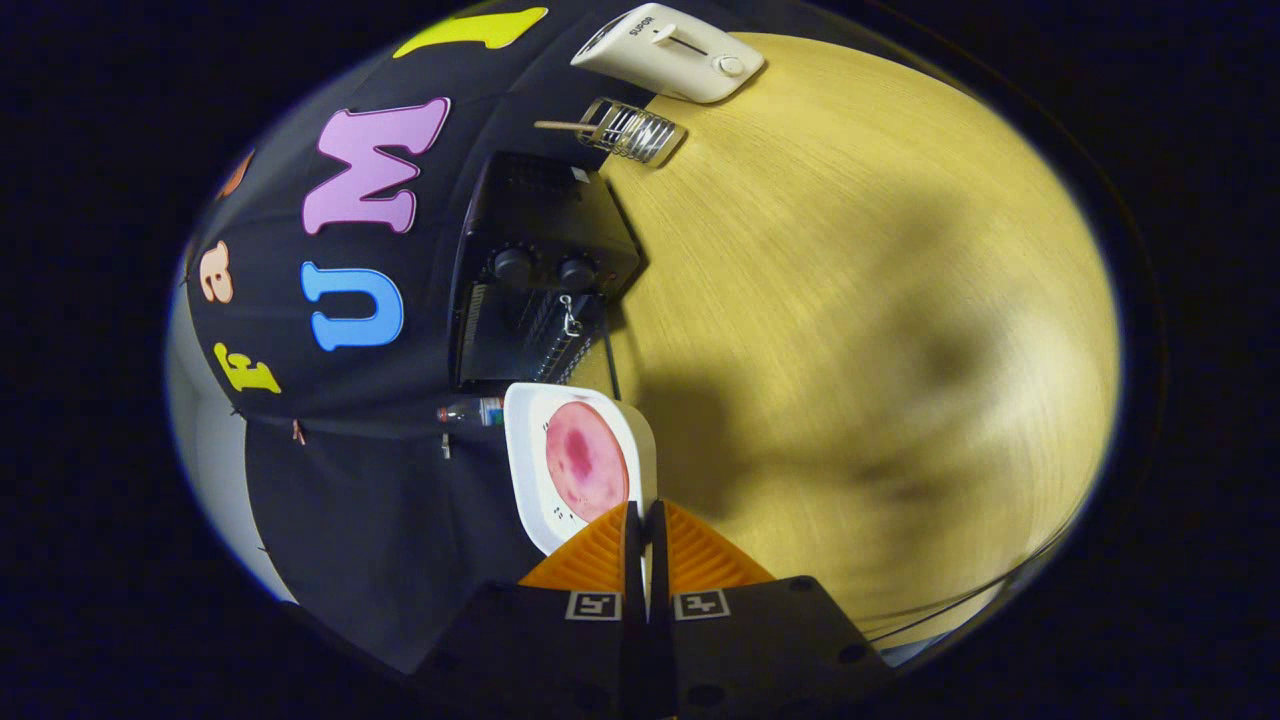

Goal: Open the toaster oven, put the food inside, and close the toaster oven door.

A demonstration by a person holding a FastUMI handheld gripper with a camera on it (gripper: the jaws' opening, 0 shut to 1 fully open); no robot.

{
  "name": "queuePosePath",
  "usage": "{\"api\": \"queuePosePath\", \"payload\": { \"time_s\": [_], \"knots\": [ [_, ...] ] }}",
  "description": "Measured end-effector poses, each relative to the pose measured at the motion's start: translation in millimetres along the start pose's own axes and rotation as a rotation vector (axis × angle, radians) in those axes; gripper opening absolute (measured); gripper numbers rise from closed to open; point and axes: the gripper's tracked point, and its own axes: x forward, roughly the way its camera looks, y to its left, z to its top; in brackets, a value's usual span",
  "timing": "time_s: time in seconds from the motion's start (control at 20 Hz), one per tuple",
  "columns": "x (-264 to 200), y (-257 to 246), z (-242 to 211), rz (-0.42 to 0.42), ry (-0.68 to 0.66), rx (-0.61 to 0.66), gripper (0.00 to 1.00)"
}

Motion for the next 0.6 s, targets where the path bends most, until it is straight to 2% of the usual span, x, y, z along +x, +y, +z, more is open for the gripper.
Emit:
{"api": "queuePosePath", "payload": {
  "time_s": [0.1,0.3,0.6],
  "knots": [
    [16,18,-5,0.011,-0.053,0.052,0.04],
    [61,43,-3,-0.017,-0.16,0.137,0.05],
    [121,90,15,0.008,-0.247,0.244,0.05]
  ]
}}
